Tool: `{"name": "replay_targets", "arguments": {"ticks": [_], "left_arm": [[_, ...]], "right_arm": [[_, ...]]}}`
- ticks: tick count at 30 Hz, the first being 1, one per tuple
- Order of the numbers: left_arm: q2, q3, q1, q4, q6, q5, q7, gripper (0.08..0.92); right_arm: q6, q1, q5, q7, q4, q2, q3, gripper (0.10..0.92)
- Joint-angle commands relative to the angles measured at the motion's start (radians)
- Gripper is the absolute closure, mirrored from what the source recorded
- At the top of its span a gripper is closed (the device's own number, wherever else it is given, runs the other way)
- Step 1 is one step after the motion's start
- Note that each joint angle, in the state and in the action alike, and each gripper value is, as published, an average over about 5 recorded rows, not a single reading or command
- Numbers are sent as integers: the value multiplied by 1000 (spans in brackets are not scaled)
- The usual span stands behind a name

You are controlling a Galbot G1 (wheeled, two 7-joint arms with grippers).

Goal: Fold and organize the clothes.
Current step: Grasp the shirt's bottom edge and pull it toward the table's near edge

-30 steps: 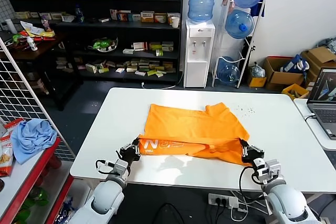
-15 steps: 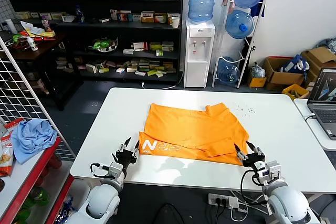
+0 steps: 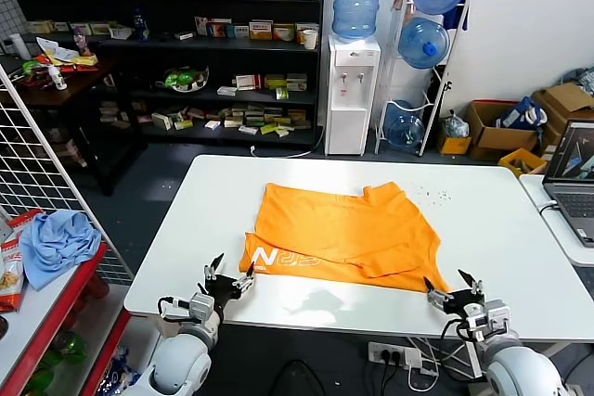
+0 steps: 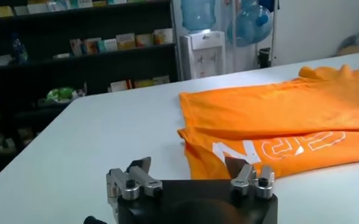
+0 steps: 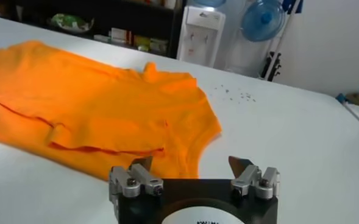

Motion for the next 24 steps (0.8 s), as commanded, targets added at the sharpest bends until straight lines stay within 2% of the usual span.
{"name": "replay_targets", "arguments": {"ticks": [1, 5, 8, 20, 24], "left_arm": [[-8, -2, 4, 25, 9, -39, 3, 177], [-10, 0, 0, 25, 8, -41, 5, 187], [-8, 2, 3, 18, 6, -40, 7, 240], [-6, 7, 27, -18, -15, -36, 15, 582], [1, 5, 40, -36, -16, -37, 20, 704]], "right_arm": [[-16, -16, -3, 7, -19, 1, 2, 295], [-20, -13, -7, 8, -27, 5, -4, 416], [-24, -13, -9, 10, -28, 6, -7, 503], [-36, -15, -16, 14, -31, 2, -17, 846], [-40, -26, -15, 20, -14, -7, -13, 901]]}}
